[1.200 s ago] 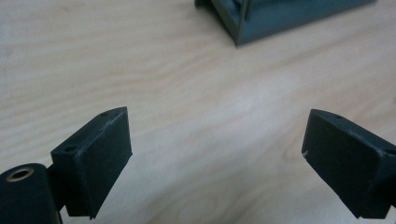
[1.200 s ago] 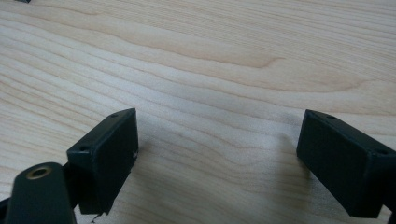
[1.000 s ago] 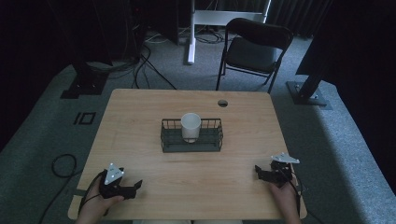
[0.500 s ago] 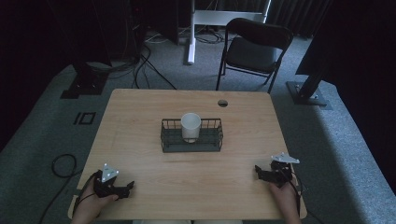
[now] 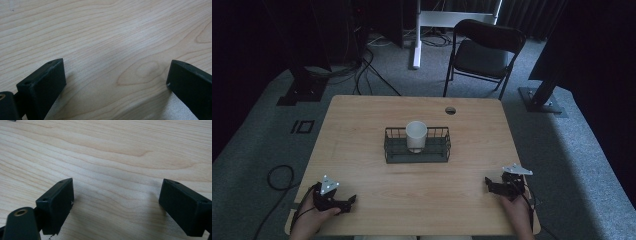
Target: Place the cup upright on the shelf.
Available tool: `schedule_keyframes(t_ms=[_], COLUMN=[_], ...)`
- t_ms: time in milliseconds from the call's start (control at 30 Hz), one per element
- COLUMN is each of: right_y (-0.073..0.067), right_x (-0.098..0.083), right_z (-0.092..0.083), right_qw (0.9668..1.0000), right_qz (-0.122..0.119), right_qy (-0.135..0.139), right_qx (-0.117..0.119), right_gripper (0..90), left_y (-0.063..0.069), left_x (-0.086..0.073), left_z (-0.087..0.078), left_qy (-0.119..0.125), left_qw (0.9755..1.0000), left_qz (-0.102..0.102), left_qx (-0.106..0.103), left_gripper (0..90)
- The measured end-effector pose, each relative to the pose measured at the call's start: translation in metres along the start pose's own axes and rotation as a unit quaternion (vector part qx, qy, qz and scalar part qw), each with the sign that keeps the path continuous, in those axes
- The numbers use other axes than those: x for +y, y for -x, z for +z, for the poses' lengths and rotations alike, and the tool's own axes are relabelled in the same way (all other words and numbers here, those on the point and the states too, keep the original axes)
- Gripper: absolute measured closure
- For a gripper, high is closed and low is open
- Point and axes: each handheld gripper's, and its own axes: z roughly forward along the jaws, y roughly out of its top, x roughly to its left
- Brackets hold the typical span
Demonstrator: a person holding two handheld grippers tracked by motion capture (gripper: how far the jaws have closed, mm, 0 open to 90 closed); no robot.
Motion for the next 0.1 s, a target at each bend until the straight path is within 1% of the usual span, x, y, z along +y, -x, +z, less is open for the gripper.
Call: schedule_keyframes(t_ms=[100], right_y=[0.0], right_x=[0.0], right_z=[0.0], right_qw=[1.0], right_qz=[0.0], right_qy=[0.0], right_qx=[0.0], right_gripper=[12.2], left_y=[0.0004], left_x=[0.0001], left_z=[0.0001], left_qy=[0.0], left_qw=[1.0], left_qz=[-0.002], left_qx=[0.001], left_gripper=[2.5])
